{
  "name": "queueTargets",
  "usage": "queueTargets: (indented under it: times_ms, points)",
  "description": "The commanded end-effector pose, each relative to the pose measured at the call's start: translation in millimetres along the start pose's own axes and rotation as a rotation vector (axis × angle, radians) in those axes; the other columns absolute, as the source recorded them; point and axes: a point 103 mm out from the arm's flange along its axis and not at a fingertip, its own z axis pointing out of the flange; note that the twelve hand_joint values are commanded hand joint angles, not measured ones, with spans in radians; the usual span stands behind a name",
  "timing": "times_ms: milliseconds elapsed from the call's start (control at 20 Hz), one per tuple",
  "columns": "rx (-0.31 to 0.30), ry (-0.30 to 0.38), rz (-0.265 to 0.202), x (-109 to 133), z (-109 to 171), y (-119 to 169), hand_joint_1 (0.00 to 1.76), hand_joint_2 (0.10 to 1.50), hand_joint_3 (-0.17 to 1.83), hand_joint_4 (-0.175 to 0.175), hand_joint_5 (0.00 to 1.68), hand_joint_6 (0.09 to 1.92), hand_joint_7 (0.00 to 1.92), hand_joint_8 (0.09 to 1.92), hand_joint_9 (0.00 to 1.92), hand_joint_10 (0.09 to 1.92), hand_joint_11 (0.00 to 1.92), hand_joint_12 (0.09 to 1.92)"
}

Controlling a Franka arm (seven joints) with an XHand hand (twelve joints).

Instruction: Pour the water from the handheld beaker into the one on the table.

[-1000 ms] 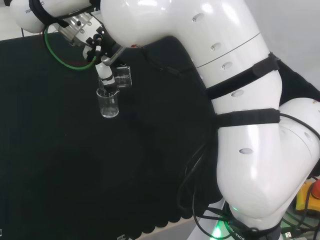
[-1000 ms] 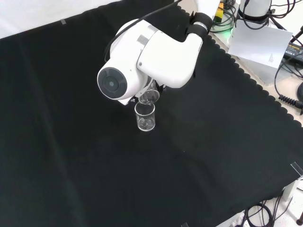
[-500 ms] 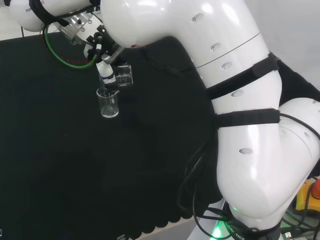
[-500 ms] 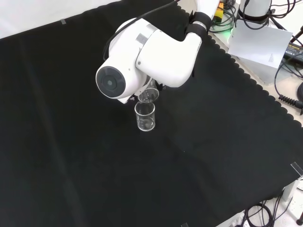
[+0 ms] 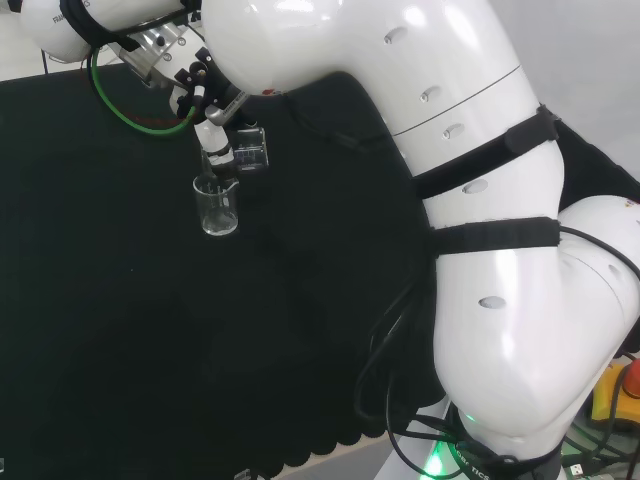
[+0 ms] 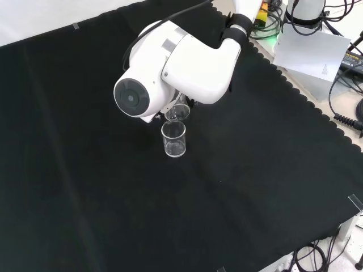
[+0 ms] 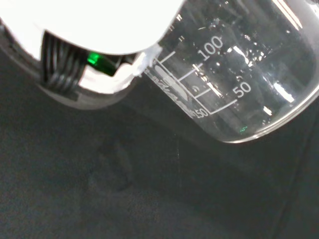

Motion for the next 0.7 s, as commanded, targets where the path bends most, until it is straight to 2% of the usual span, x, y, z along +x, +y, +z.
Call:
queueTargets:
  times_ms: [50, 700]
  points:
    - [0.003, -0.013, 0.004, -1.9, 0.9, -1.0, 1.31, 0.69, 0.58, -0.175, 1.28, 0.61, 1.33, 0.57, 1.61, 0.09, 1.25, 0.78]
    - [-0.002, -0.002, 0.006, -1.2, 1.3, -1.8, 1.31, 0.69, 0.58, -0.175, 1.28, 0.61, 1.33, 0.57, 1.61, 0.09, 1.25, 0.78]
